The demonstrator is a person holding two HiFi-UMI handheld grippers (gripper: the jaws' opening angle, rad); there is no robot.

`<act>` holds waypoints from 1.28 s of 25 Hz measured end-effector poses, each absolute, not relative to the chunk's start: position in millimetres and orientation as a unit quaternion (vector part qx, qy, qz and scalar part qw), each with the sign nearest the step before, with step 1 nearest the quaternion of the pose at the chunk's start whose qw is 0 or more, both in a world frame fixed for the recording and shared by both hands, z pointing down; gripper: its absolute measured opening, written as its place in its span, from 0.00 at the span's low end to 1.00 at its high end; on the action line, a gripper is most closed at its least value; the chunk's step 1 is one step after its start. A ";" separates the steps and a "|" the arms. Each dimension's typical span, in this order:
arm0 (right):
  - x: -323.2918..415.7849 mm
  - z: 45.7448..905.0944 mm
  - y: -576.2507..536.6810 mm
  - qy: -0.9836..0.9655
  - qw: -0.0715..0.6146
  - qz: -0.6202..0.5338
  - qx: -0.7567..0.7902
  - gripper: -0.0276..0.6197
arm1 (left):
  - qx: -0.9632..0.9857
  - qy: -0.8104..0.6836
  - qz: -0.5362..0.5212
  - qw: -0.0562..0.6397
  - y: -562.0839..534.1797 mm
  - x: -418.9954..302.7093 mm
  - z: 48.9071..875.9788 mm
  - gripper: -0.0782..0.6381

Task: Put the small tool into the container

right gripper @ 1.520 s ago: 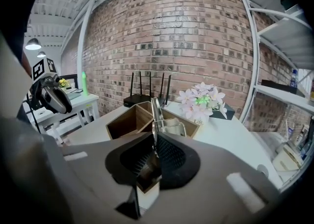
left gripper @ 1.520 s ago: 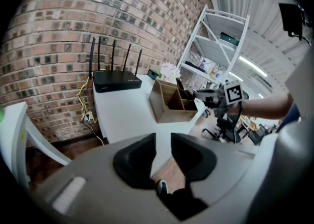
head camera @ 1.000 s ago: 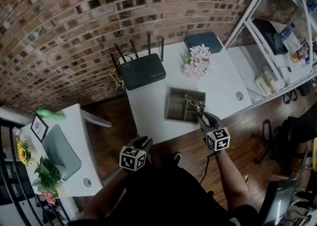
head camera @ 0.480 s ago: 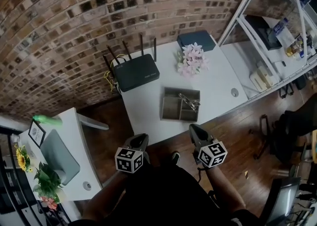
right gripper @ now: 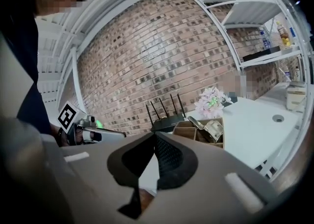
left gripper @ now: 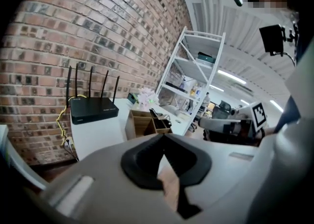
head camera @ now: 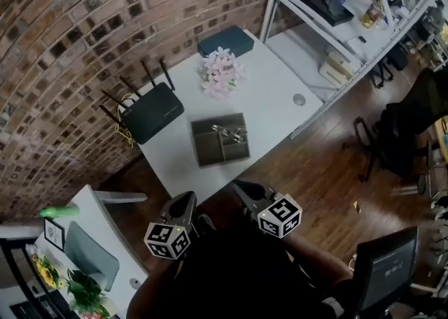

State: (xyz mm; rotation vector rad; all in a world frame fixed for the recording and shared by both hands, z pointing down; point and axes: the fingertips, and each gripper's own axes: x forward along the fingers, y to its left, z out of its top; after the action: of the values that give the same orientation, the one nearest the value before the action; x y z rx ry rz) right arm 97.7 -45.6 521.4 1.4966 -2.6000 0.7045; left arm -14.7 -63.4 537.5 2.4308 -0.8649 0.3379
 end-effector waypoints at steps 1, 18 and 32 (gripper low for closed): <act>98.2 520.1 -44.4 -0.844 0.028 0.228 0.484 0.06 | 0.902 -0.319 0.124 0.264 -62.1 -11.6 535.0 0.11; 101.6 507.8 -34.3 -0.841 -0.010 0.250 0.479 0.06 | 0.895 -0.328 0.114 0.281 -48.7 -4.3 533.7 0.11; 88.3 510.8 -39.6 -0.846 -0.002 0.249 0.472 0.06 | 0.893 -0.325 0.112 0.290 -52.5 -7.6 537.3 0.11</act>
State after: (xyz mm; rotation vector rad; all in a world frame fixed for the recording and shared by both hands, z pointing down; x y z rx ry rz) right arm 88.3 -39.6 510.8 1.4846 -2.6608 0.7835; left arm -7.6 -52.5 537.3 2.3832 -0.8684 0.2982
